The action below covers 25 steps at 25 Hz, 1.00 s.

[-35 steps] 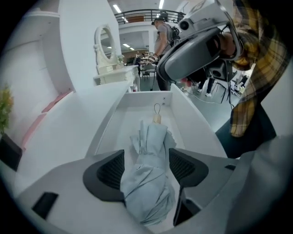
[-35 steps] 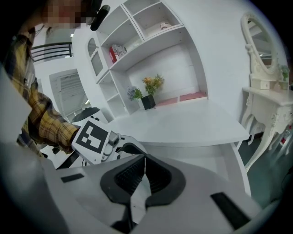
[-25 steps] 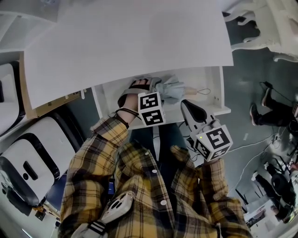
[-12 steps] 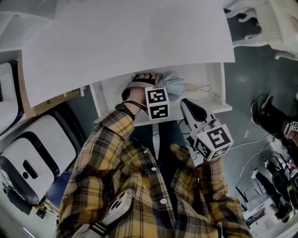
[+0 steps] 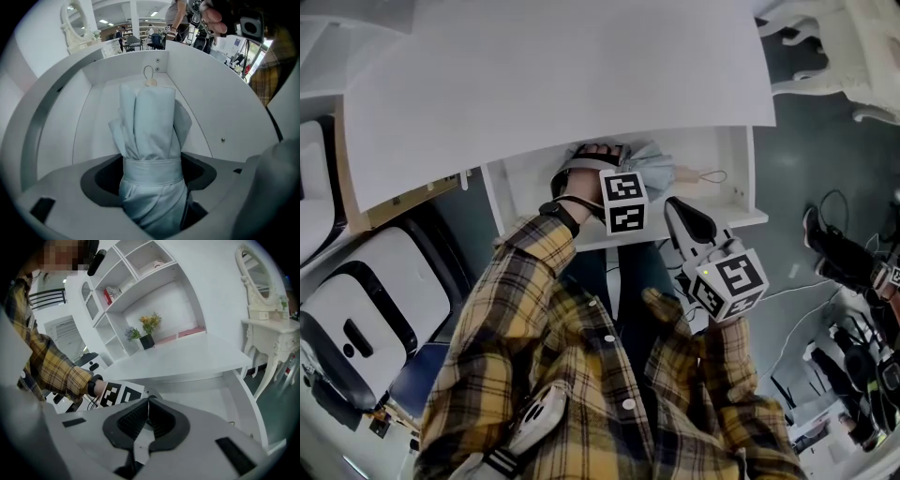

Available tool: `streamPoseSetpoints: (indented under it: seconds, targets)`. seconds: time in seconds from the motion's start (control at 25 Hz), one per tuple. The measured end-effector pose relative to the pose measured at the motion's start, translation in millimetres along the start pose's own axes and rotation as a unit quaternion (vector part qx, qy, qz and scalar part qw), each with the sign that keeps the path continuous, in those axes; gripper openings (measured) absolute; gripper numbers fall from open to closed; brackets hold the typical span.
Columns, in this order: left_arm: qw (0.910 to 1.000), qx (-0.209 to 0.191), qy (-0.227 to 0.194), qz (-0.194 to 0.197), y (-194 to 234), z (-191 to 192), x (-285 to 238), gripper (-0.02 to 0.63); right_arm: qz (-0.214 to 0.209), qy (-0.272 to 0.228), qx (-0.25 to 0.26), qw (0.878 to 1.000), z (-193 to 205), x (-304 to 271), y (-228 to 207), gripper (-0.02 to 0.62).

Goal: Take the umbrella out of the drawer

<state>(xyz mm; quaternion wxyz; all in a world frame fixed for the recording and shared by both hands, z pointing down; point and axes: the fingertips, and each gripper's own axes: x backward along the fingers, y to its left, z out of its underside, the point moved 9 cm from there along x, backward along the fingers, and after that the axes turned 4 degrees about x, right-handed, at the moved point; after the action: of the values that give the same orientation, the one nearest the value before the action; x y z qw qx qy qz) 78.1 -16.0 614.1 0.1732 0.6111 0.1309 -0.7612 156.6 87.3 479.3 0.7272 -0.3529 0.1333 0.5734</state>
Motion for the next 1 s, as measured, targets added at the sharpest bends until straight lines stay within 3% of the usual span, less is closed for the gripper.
streamPoseSetpoints:
  seconds: [0.44, 0.8, 1.0]
  targets:
    - [1.0000, -0.002, -0.006, -0.003, -0.3, -0.6, 1.9, 0.350, 0.001, -0.005, -0.005, 1.000, -2.3, -6.7, 0.4, 0.018]
    - [0.9995, -0.001, -0.017, -0.028, -8.2, 5.8, 4.9, 0.326, -0.003, -0.007, -0.004, 1.000, -2.3, -17.6, 4.7, 0.018]
    - [0.9979, 0.045, -0.037, -0.029, -5.7, 11.7, 14.9, 0.319, -0.012, -0.005, -0.003, 1.000, -1.7, -18.2, 7.3, 0.018]
